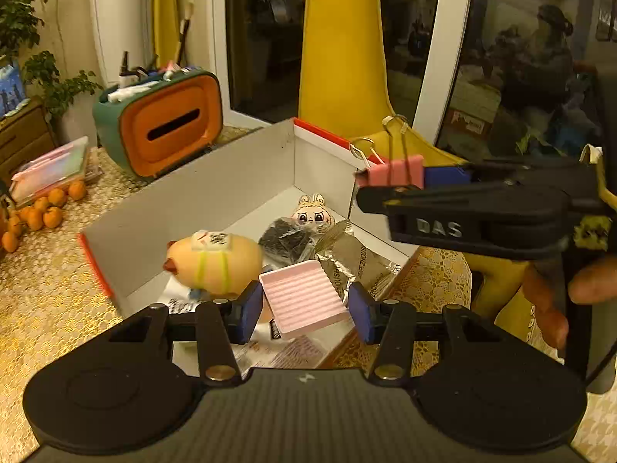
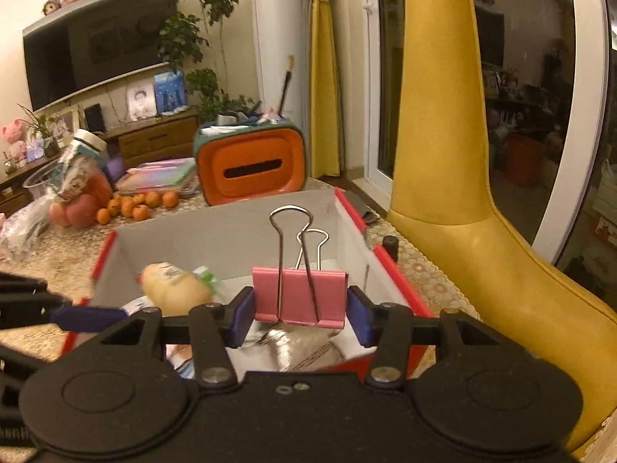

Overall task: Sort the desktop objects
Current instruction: 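Lower both items into the box and open both tools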

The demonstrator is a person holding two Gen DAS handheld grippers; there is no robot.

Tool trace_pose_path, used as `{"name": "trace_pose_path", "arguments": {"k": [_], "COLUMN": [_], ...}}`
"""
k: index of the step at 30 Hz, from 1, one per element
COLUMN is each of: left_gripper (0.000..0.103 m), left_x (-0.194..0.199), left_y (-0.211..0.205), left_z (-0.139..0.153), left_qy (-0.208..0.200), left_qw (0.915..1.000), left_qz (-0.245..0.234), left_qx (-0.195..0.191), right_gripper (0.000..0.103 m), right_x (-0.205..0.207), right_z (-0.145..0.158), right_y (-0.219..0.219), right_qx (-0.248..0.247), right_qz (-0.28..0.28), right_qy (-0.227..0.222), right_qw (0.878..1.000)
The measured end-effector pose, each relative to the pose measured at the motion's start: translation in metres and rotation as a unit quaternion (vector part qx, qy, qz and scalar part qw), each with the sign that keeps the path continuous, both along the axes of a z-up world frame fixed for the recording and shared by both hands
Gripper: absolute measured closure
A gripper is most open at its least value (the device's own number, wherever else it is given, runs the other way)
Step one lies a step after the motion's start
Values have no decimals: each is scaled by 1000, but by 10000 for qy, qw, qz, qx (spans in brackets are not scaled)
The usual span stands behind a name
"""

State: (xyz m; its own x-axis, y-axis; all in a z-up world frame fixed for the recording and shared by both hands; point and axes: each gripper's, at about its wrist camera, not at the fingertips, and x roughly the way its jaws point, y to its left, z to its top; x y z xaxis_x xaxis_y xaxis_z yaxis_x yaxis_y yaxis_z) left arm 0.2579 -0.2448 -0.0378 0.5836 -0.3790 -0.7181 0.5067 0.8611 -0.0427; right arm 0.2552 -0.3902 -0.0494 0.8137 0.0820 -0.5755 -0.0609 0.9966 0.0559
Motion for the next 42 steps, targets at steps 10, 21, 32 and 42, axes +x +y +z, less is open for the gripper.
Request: {"name": "trace_pose_path", "arguments": {"k": [10,21,32,42], "left_gripper": [55,55,36,36], "left_x": [39,52,36,13], "left_y": [-13,3,16,40], "left_z": [-26,-42,-24,4], "left_qy": [486,830,485,-48], "left_qw": [9985,9958,9973,9964], "left_qz": [173,359,382,693], "left_qx": [157,-144,-390,-488], "right_gripper": [53,53,48,37], "right_x": [43,57,48,18], "right_z": [-26,-44,-36,-16], "right_y": [4,15,9,8], "right_qx": [-233,-258,-90,-17], "right_qz": [196,307,280,429], "right_qy": [682,1113,1088,854], "right_qw": [9972,9930,9936,9954]}}
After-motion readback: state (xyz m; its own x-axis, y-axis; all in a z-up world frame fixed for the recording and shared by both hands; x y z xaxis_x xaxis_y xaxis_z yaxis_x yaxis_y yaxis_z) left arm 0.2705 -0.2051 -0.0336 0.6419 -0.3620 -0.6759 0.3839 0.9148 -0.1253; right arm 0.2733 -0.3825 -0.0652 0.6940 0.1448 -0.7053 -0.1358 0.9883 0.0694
